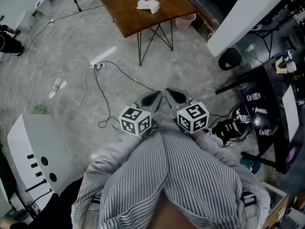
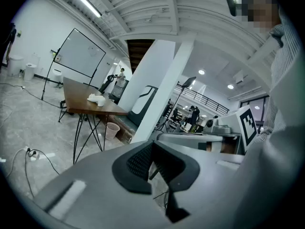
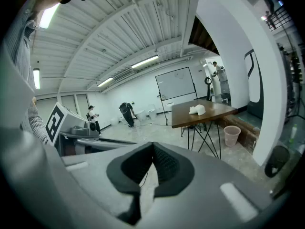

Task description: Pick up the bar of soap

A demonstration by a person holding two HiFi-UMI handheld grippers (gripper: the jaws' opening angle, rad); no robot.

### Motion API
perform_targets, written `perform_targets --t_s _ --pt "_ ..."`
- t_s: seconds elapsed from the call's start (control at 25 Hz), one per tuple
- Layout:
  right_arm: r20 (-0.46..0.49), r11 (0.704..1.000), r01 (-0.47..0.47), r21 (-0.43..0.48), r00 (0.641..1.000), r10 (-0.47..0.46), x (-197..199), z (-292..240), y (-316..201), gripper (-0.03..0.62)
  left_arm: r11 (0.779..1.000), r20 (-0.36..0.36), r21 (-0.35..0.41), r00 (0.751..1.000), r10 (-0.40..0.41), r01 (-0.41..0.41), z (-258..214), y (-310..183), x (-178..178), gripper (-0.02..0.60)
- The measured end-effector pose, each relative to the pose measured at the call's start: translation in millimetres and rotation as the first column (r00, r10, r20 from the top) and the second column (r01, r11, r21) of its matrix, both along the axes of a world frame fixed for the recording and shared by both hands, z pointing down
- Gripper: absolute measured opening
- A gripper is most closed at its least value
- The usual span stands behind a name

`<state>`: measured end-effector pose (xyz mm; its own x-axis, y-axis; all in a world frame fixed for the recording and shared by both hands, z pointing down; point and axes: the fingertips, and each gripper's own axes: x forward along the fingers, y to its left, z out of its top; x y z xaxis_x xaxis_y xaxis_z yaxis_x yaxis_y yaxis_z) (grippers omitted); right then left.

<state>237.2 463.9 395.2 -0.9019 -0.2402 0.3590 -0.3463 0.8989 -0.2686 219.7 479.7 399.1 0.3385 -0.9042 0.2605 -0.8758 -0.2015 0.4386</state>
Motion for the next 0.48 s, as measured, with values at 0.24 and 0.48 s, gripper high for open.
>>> perform_targets --t_s 0.24,0.48 --pt "0.002 1.0 0.004 -0.001 1.0 -0.004 -2.3 -0.8 -0.3 0.002 1.0 0.018 0.006 1.0 0.014 -0.014 -2.0 -0.1 0.6 0.006" --pt "0.001 1.0 0.01 -0.012 1.0 -0.01 -6.9 0.7 -0.7 0.002 1.0 0.01 0.004 1.0 0.01 -0.01 -1.3 -0.9 -4.7 0.005"
